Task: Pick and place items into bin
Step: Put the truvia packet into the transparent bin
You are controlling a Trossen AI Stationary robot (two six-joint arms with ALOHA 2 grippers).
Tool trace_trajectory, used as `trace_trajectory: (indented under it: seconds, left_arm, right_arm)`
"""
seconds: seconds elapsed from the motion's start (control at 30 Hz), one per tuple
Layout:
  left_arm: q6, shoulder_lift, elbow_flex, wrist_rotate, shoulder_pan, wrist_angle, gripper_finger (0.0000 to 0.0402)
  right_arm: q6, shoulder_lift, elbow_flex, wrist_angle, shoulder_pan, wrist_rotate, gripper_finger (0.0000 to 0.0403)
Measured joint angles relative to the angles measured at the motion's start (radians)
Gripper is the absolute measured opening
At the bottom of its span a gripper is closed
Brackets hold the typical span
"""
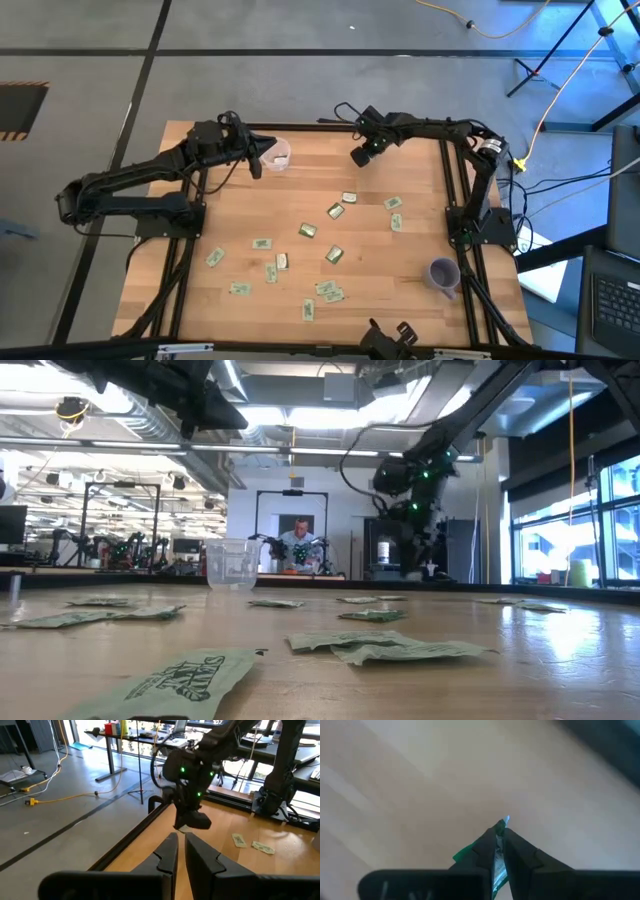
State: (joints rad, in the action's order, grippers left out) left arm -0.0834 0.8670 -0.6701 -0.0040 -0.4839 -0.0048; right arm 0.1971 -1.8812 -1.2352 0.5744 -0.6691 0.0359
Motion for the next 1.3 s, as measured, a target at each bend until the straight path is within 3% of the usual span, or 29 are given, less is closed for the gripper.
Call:
trace_trajectory:
  seconds: [0.27, 0.47, 0.6, 0.83, 1.17, 1.3]
  left_arm:
    - [0.0, 0.0, 0.0, 0.0, 0.0, 0.0, 0.0029]
    - [0.0, 0.0, 0.0, 0.0, 0.0, 0.0, 0.0031]
    - [-0.021, -0.001, 0.0, 0.02, 0.0, 0.0, 0.0031]
    - [-0.036, -0.072, 0.0, 0.157, 0.0, 0.002, 0.0031]
    - [-0.071, -0.195, 0.0, 0.163, 0.0, 0.001, 0.0031]
    - [-0.072, -0.208, 0.0, 0.163, 0.0, 0.001, 0.0031]
  right_arm:
    - [-0.048, -0.002, -0.184, 0.005, 0.056, -0.095, 0.0035]
    - [-0.072, -0.001, -0.289, -0.219, 0.121, -0.176, 0.0035]
    - [-0.072, 0.0, -0.3, -0.402, 0.167, -0.182, 0.0035]
    - [-0.071, -0.029, -0.3, -0.555, 0.215, -0.196, 0.0035]
    - [0.044, -0.181, -0.3, -0.744, 0.229, -0.295, 0.0035]
    - [0.089, -0.254, -0.35, -0.739, 0.234, -0.311, 0.0035]
